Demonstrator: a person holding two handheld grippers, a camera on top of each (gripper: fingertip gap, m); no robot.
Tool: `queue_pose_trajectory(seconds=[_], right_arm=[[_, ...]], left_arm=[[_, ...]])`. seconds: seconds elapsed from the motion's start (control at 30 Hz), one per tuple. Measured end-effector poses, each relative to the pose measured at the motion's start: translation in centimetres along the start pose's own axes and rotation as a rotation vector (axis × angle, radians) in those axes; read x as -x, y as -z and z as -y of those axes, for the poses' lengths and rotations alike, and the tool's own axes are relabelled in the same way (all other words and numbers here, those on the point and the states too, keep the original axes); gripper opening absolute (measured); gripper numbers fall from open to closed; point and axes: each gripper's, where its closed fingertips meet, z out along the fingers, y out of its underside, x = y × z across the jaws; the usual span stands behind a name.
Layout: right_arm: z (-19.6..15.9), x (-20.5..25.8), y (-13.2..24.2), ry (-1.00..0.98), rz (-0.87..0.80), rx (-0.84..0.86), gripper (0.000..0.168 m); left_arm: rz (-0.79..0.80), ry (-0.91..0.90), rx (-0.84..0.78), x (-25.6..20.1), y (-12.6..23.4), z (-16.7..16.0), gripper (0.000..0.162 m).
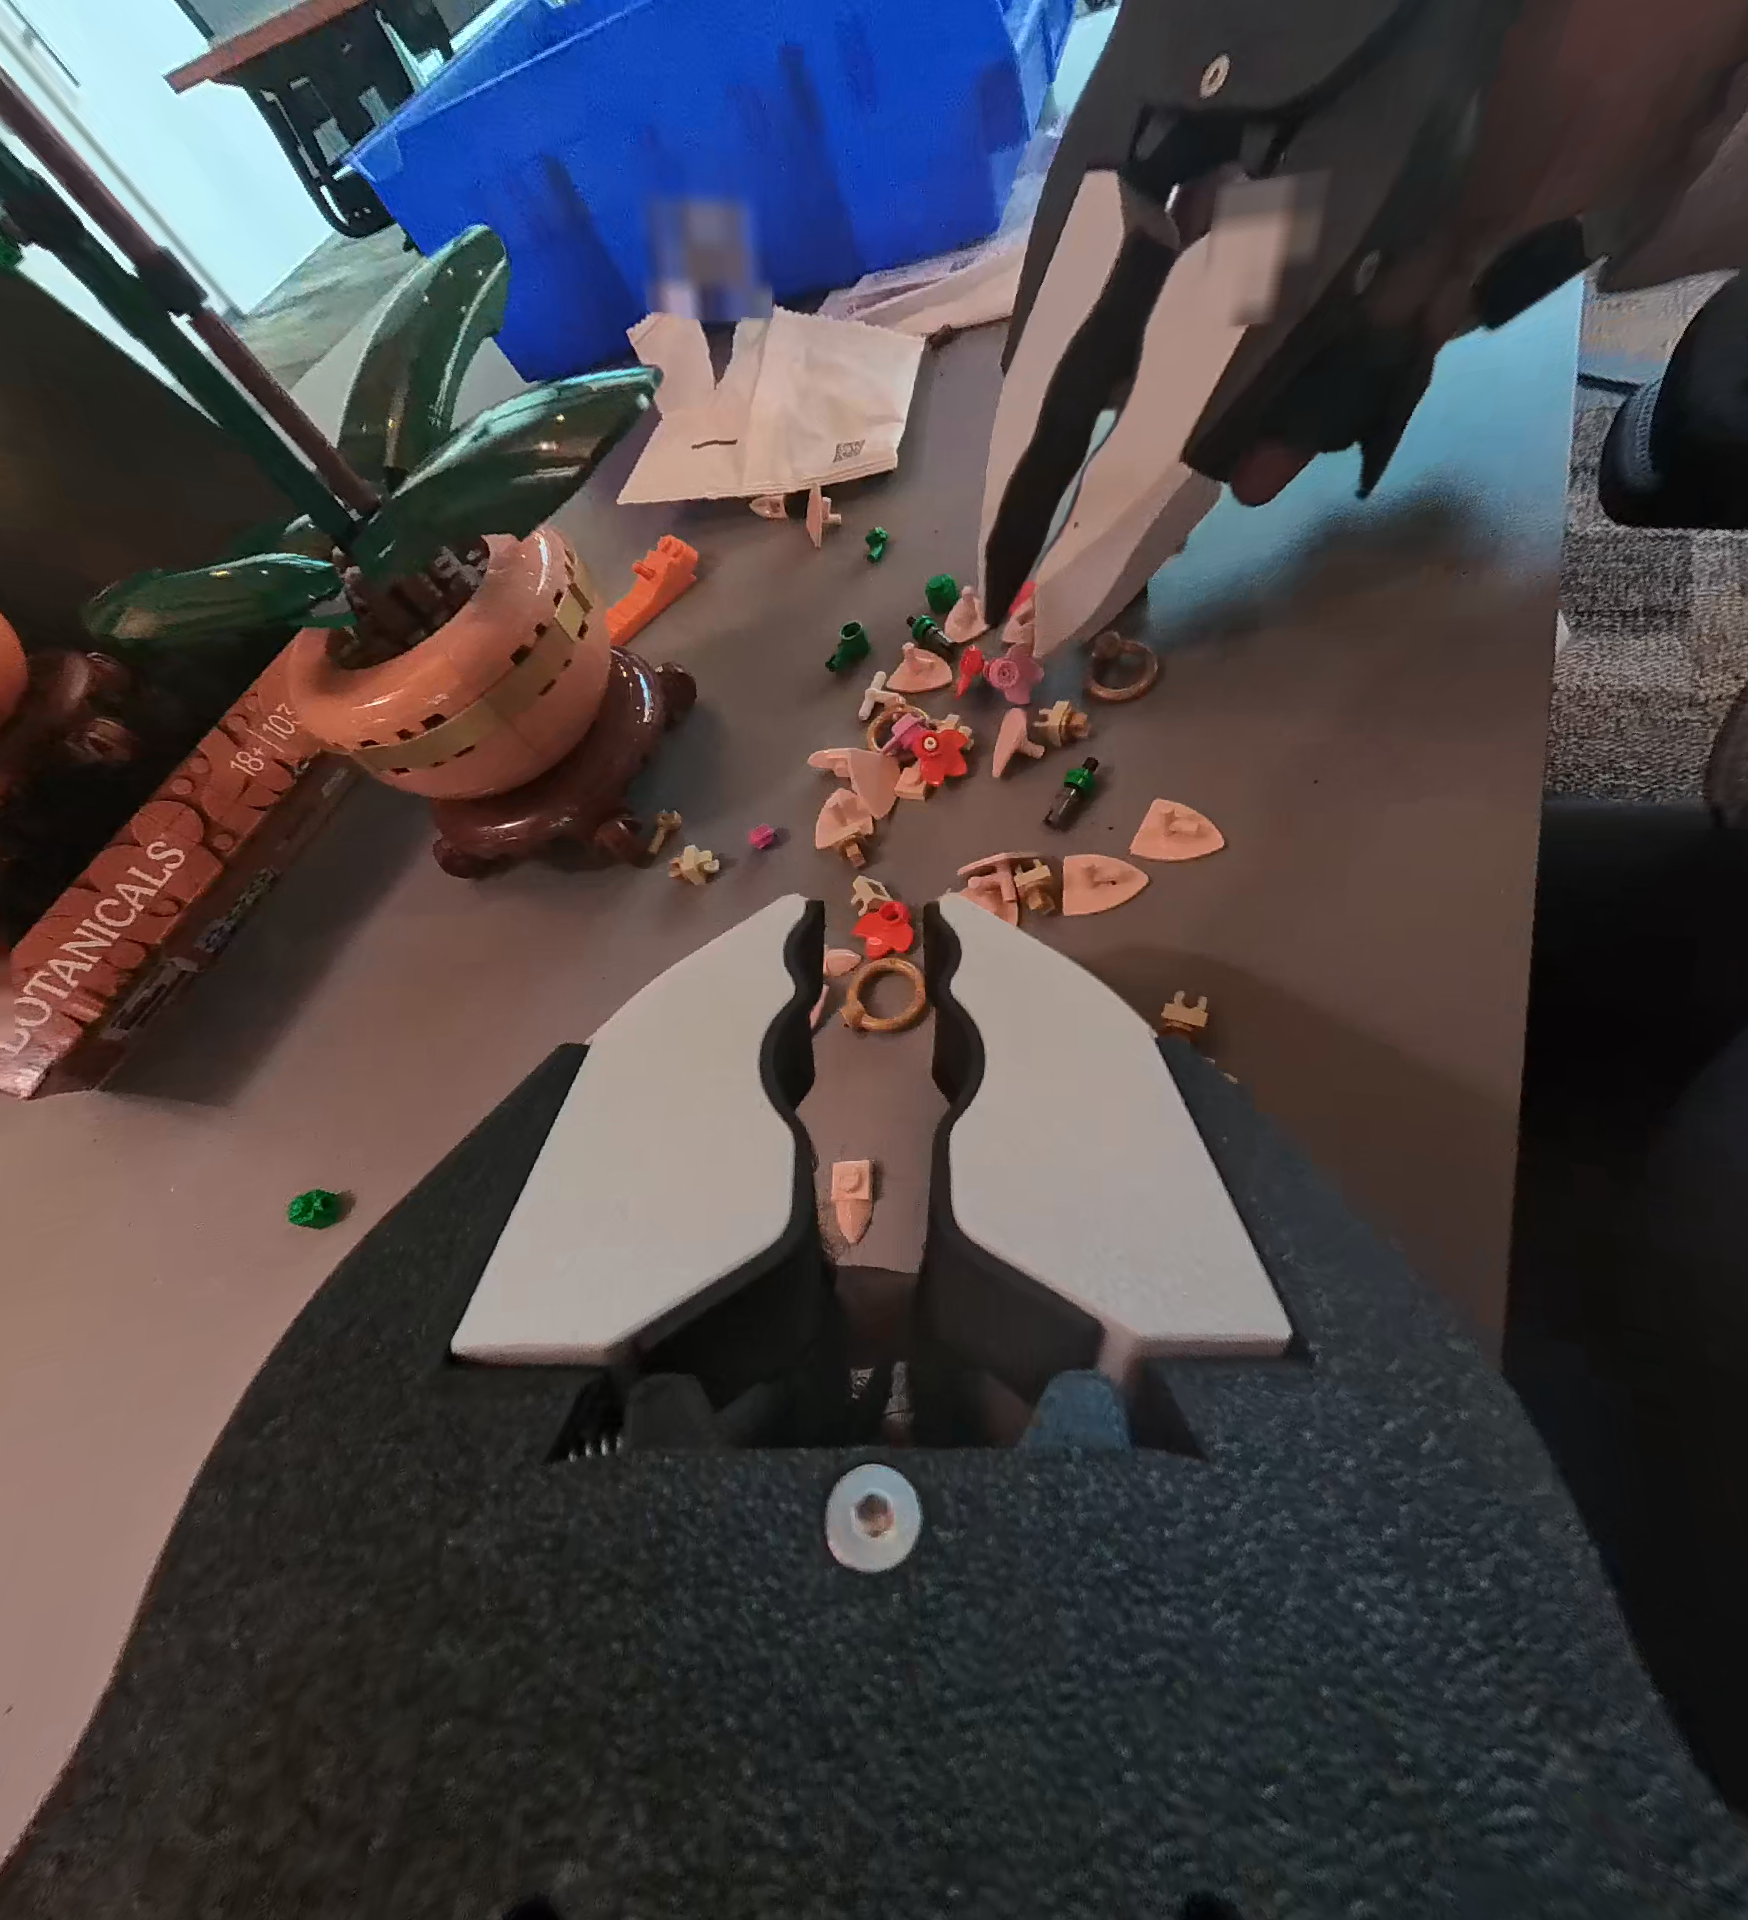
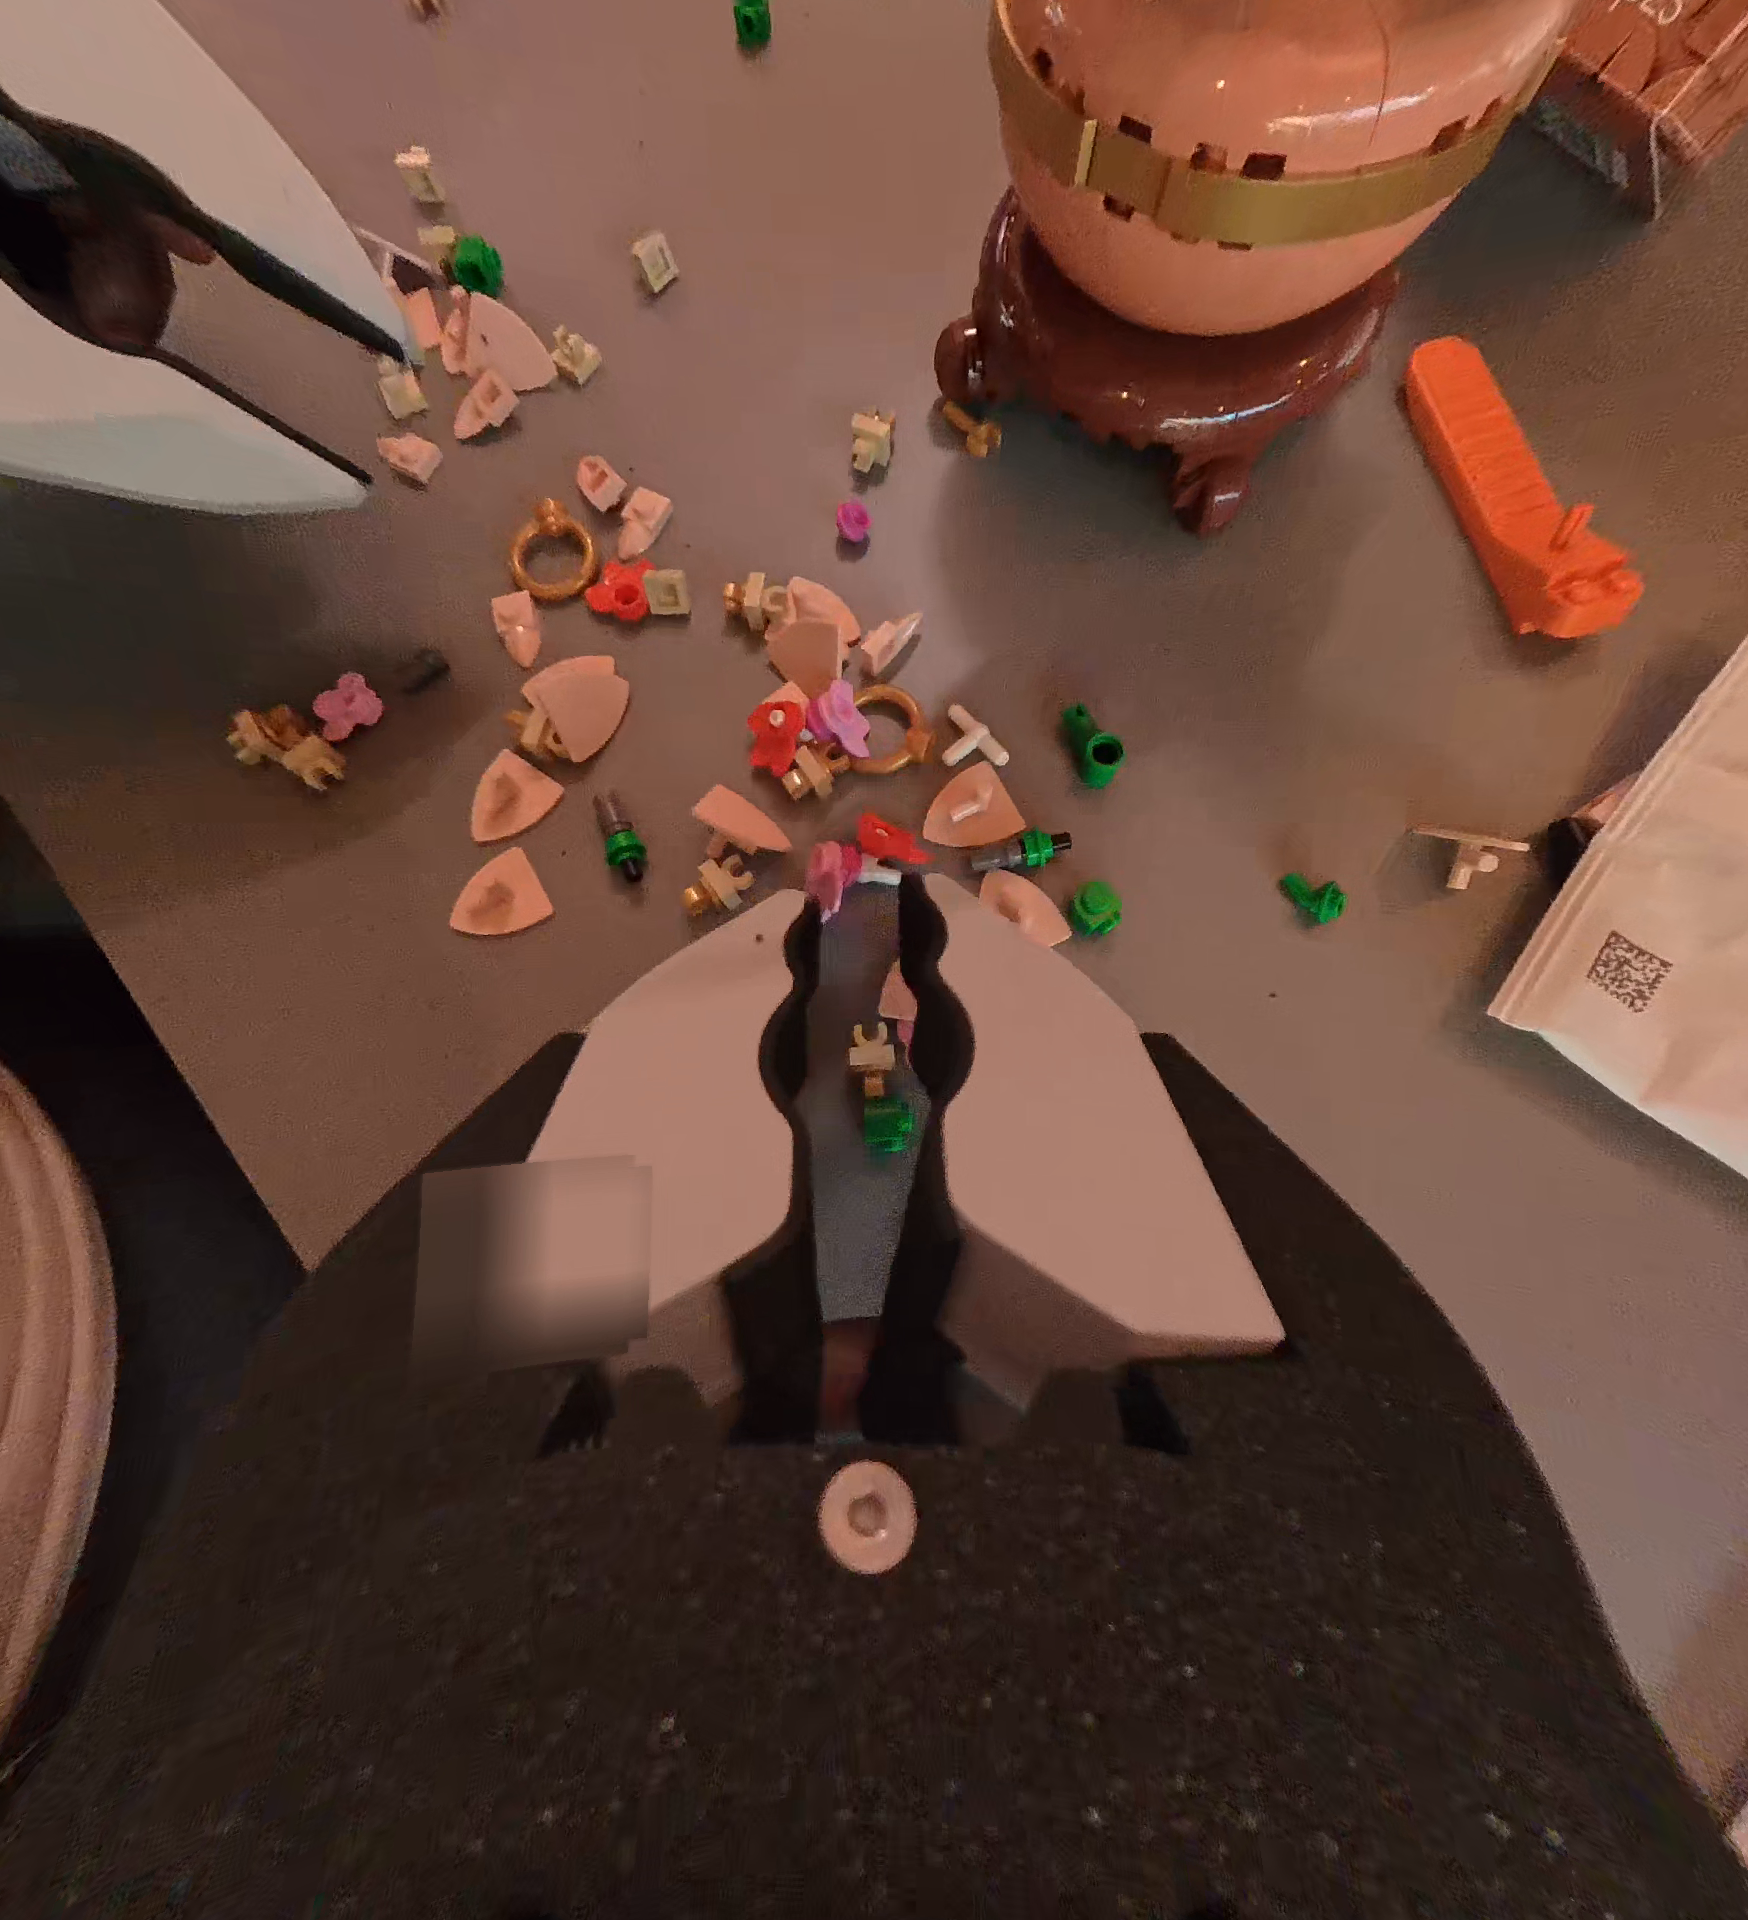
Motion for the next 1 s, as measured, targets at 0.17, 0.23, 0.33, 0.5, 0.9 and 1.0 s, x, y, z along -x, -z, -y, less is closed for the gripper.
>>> queue_pose_trajectory(seconds=[0.17,0.23,0.33,0.5,0.9,1.0], right_arm=[[-0.1,0.3,-0.5,-0.024,-0.008,0.07,0.023],[-0.2,0.4,-1.1,-0.024,-0.039,0.085,0.015],[0.3,0.4,-1.4,0.016,-0.066,0.04,0.003],[3.7,0.8,0.3,0.325,-0.167,-0.181,0.001],[7.6,4.9,1.0,1.143,-0.528,-0.157,0.001],[7.9,5.2,1.3,1.159,-0.551,-0.174,0.001]], left_arm=[[0.005,-0.003,0.003,0.1,0.0,-0.1,0.019],[0.004,-0.004,0.006,-0.1,0.0,-0.2,0.019],[0.04,0.025,-0.02,0.4,0.0,0.1,0.022],[0.032,0.407,-0.19,2.1,0.0,2.3,0.02],[-0.197,0.763,-0.325,0.4,-1.5,4.7,0.02],[-0.236,0.788,-0.356,0.1,-1.1,5.1,0.013]])
